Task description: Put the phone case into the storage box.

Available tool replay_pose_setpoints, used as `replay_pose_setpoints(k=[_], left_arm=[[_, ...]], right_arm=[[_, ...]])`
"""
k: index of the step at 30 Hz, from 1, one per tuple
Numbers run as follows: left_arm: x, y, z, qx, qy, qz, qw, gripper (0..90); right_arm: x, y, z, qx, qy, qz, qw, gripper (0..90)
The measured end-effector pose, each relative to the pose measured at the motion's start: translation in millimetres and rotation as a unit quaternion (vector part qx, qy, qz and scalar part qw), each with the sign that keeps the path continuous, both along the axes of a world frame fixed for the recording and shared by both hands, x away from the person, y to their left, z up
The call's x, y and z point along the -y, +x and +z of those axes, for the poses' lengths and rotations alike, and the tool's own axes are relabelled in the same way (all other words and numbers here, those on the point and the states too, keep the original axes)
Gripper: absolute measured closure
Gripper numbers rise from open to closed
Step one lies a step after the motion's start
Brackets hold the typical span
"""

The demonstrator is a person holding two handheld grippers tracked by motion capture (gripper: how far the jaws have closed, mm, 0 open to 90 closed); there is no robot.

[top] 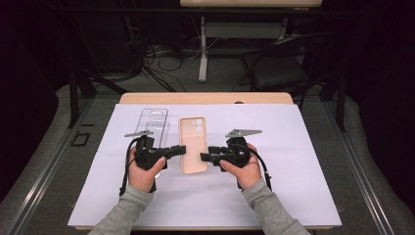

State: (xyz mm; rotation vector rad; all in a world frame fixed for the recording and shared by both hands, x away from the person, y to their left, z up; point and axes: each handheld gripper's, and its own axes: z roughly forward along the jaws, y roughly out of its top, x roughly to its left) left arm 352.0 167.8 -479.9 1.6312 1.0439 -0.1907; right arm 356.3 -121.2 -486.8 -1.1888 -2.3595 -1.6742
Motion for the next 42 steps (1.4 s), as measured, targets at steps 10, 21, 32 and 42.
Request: replay_pose_setpoints(k=[10,21,32,42], left_arm=[[3.1,-2.5,-1.1,0.004,-0.005,-0.005,1.0,80.9],[7.8,-4.9,-3.5,0.004,-0.004,-0.01,0.9999,80.9],[10.2,-6.3,-4.9,0.003,-0.007,-0.015,0.9999,80.9],[12.5,-7.7,-5.9,0.004,-0.006,-0.018,0.9998,80.9]], right_arm=[[5.1,1.4,-0.2,-0.011,0.016,-0.005,0.9998,56.2],[7.9,2.8,-1.1,-0.021,0.02,-0.008,0.9995,58.2],[12.1,4.2,-2.3,-0.029,0.035,-0.015,0.9989,64.9],[16.2,5.5,-3.7,-0.033,0.045,-0.022,0.9982,72.6]])
